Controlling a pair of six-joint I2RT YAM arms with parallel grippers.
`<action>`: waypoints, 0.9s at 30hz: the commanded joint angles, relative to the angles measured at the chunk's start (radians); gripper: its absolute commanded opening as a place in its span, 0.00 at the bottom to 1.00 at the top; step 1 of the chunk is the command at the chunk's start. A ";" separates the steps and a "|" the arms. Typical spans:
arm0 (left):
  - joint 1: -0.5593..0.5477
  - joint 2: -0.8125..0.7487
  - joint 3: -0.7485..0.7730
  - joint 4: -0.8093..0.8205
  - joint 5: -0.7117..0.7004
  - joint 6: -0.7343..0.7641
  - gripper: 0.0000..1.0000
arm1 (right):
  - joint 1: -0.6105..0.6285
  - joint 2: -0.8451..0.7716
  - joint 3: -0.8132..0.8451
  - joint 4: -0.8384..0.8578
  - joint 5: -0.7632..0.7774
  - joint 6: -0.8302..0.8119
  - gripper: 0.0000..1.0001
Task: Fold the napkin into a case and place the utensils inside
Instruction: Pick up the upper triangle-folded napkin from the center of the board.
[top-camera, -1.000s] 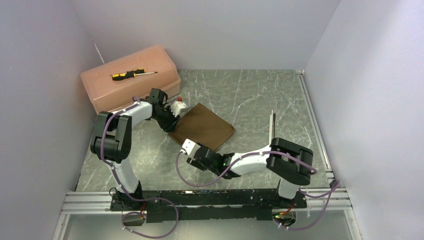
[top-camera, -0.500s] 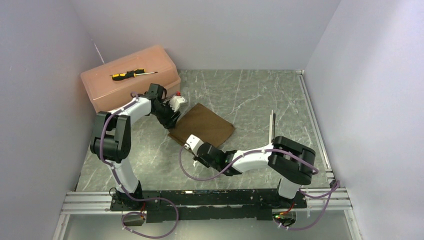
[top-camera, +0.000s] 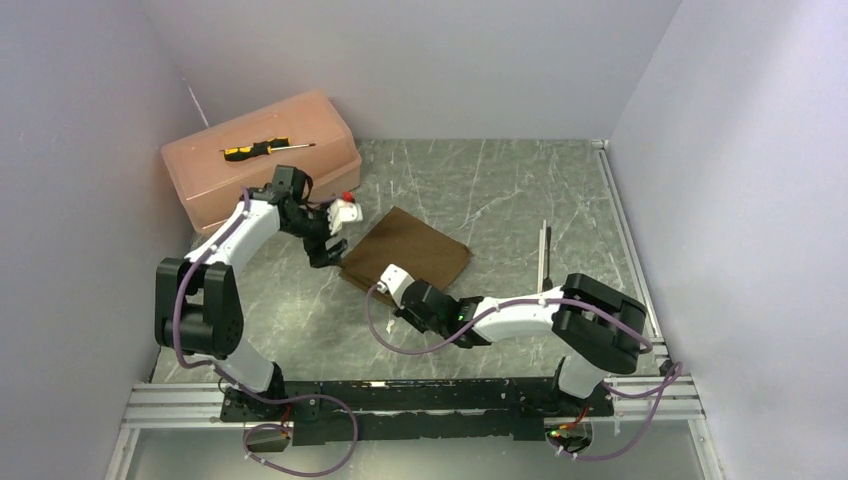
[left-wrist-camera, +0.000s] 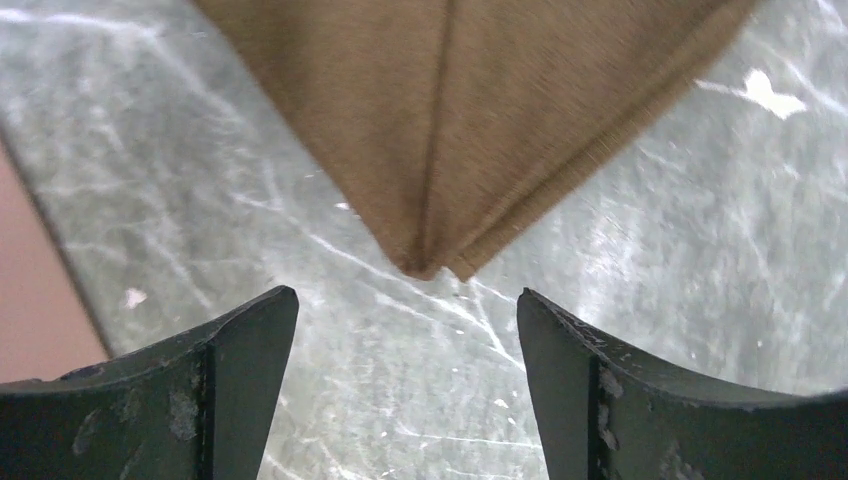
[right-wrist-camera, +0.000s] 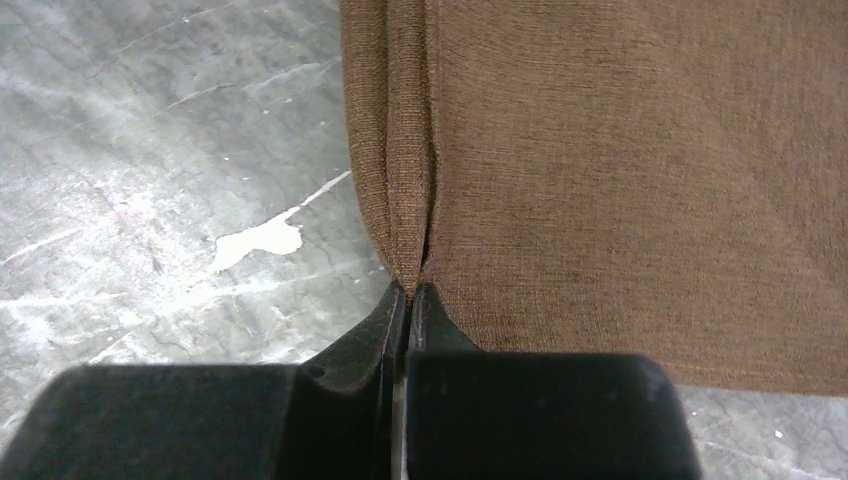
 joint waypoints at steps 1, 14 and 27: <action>-0.026 -0.059 -0.116 -0.016 0.067 0.320 0.84 | -0.030 -0.065 -0.020 0.019 -0.023 0.053 0.00; -0.027 -0.148 -0.250 0.185 0.163 0.665 0.84 | -0.091 -0.109 -0.016 0.048 -0.071 0.091 0.00; -0.124 -0.057 -0.283 0.034 0.121 0.786 0.90 | -0.109 -0.128 0.006 0.037 -0.085 0.090 0.00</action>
